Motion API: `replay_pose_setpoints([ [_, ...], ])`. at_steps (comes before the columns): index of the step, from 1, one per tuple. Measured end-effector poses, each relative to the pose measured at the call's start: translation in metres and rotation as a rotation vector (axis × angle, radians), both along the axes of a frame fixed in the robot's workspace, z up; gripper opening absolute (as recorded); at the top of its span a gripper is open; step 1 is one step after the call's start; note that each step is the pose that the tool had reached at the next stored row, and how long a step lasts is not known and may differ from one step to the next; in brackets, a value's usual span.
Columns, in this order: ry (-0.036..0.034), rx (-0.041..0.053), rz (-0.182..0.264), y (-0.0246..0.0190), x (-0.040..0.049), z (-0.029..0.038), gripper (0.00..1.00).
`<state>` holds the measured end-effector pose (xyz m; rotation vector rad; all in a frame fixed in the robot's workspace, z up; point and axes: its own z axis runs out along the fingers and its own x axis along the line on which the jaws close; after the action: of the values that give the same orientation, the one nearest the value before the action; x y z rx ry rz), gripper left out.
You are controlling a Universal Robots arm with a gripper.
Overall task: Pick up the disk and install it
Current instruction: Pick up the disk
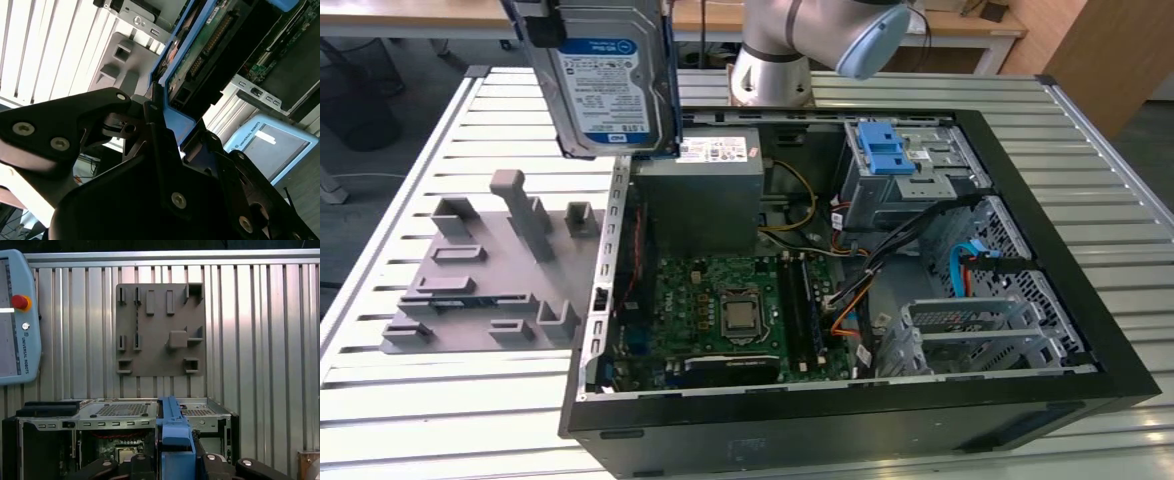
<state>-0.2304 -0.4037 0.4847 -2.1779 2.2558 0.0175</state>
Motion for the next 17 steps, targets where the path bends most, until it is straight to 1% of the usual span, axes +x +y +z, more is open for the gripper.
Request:
replay_pose_setpoints([
  [2,0.0,0.0,0.0,0.0,0.0066,-0.0002,0.36],
  [11,0.0,0.0,0.0,0.0,0.0255,-0.0012,0.36],
  [17,0.0,0.0,0.0,0.0,0.0268,-0.0013,0.36],
])
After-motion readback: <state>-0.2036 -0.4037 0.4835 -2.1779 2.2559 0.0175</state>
